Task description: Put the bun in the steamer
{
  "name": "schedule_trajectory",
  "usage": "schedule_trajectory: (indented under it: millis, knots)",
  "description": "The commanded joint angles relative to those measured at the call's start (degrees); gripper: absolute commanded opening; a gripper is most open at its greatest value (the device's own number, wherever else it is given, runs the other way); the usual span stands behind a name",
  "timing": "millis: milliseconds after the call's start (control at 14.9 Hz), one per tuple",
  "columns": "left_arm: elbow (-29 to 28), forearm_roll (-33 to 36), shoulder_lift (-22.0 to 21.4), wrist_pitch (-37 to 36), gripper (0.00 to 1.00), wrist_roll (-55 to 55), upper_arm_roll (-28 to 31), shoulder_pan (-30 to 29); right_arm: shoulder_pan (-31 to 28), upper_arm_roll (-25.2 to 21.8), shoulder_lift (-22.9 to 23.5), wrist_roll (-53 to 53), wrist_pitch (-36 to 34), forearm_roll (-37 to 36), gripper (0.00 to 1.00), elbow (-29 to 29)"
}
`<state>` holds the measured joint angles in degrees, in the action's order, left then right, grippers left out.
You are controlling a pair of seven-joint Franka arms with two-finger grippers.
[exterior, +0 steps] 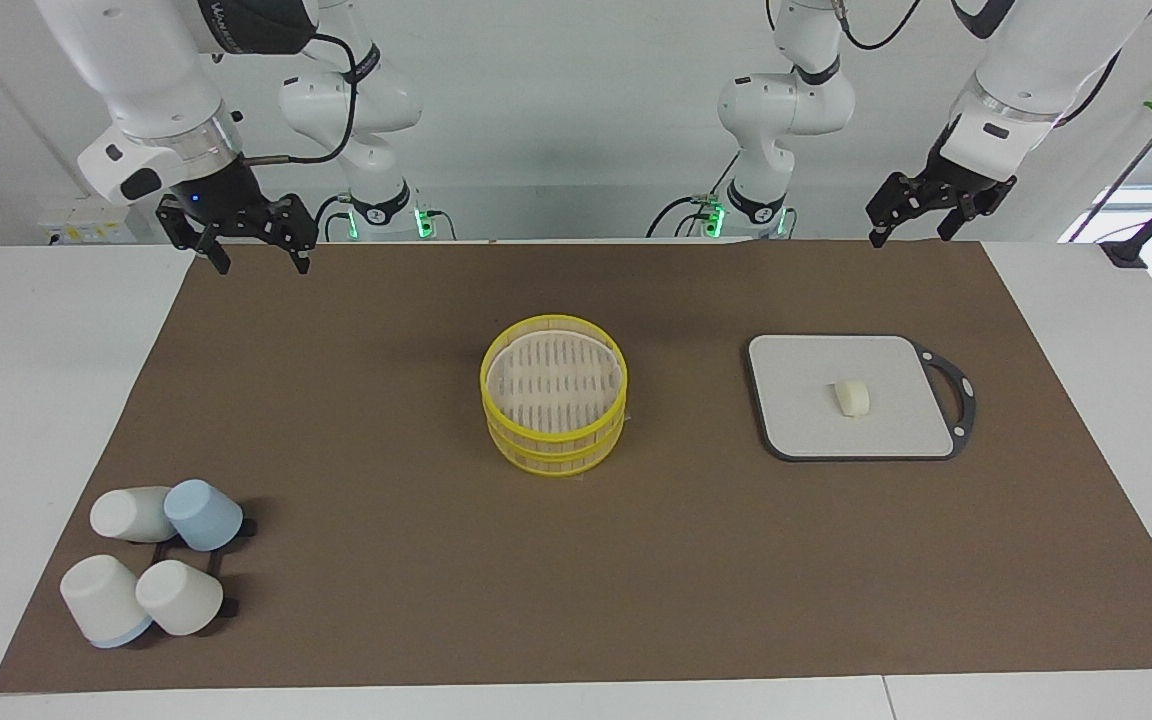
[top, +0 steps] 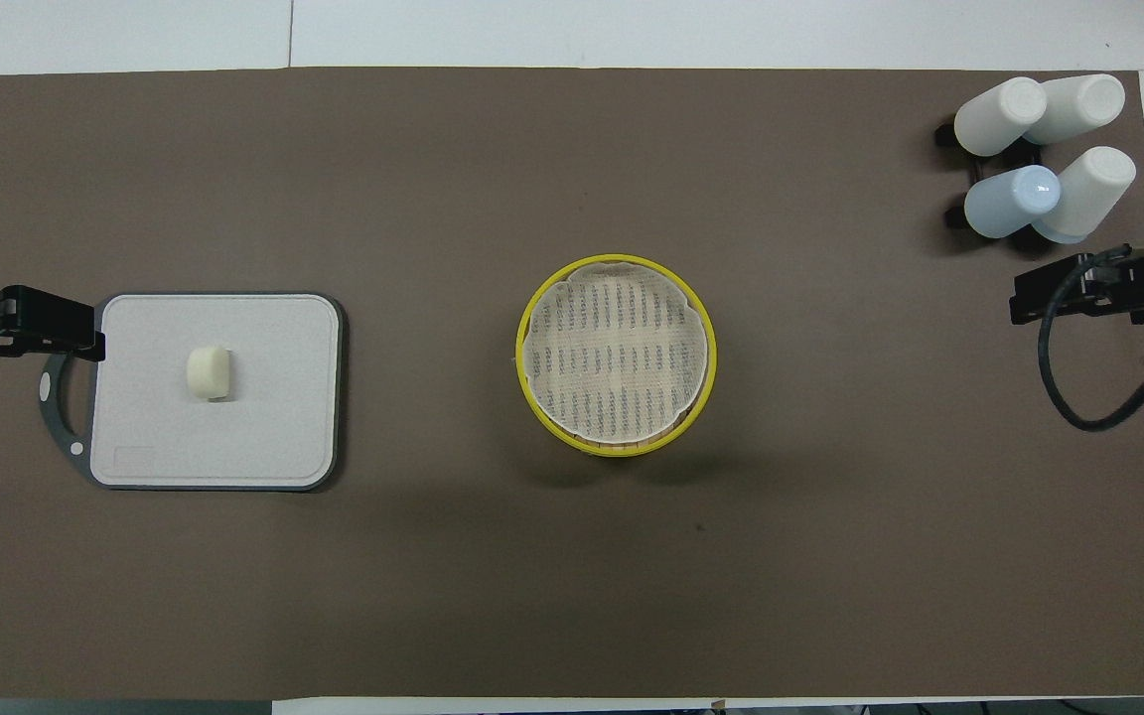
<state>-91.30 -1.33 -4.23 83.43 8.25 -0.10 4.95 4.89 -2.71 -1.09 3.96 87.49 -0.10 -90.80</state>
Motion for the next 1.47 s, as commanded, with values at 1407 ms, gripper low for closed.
schedule_trajectory:
  millis: [1407]
  knots:
    - [-0.9,-0.1,-0.7,-0.9,1.0,1.0,0.4,0.3,20.8,1.7,23.8,21.2,-0.1,3.9,1.0,22.7]
